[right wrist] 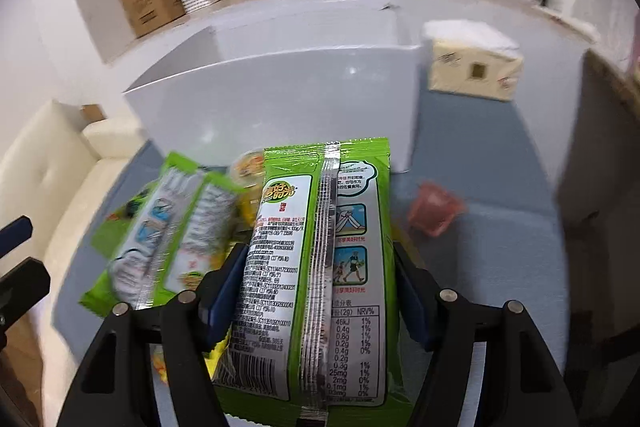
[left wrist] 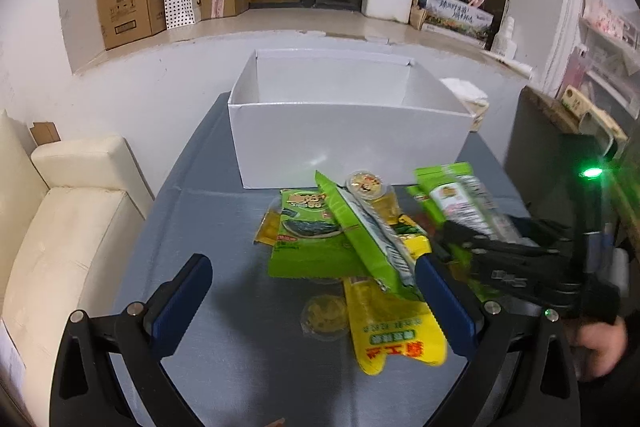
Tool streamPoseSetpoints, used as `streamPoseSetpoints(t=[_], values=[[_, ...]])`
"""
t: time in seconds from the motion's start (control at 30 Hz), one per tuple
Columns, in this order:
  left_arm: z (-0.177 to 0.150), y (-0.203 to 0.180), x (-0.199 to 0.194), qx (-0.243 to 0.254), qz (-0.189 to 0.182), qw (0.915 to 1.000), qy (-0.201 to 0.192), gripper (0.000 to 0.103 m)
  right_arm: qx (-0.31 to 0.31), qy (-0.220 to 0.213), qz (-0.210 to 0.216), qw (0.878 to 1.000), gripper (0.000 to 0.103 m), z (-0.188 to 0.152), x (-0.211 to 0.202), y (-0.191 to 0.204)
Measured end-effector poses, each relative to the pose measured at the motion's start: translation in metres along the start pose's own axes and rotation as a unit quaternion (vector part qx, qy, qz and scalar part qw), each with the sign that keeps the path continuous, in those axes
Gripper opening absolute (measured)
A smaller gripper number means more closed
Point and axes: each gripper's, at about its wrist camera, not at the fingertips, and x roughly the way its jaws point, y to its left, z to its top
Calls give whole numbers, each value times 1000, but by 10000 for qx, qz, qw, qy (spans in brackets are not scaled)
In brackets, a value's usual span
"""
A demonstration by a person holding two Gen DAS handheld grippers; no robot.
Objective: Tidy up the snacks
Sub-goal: 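Grasp the long green stick packets with the left gripper while the right gripper holds green packets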
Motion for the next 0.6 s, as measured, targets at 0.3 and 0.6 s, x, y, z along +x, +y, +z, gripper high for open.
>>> streamPoseSetpoints(t=[0.3, 0.6], values=[[19, -11, 85, 69, 180, 9962, 845, 103, 75, -502, 156, 9986, 72, -19, -69, -9], [21, 12, 91, -521, -401, 9932, 965, 76, 72, -657, 266, 9975, 73, -34, -89, -13]])
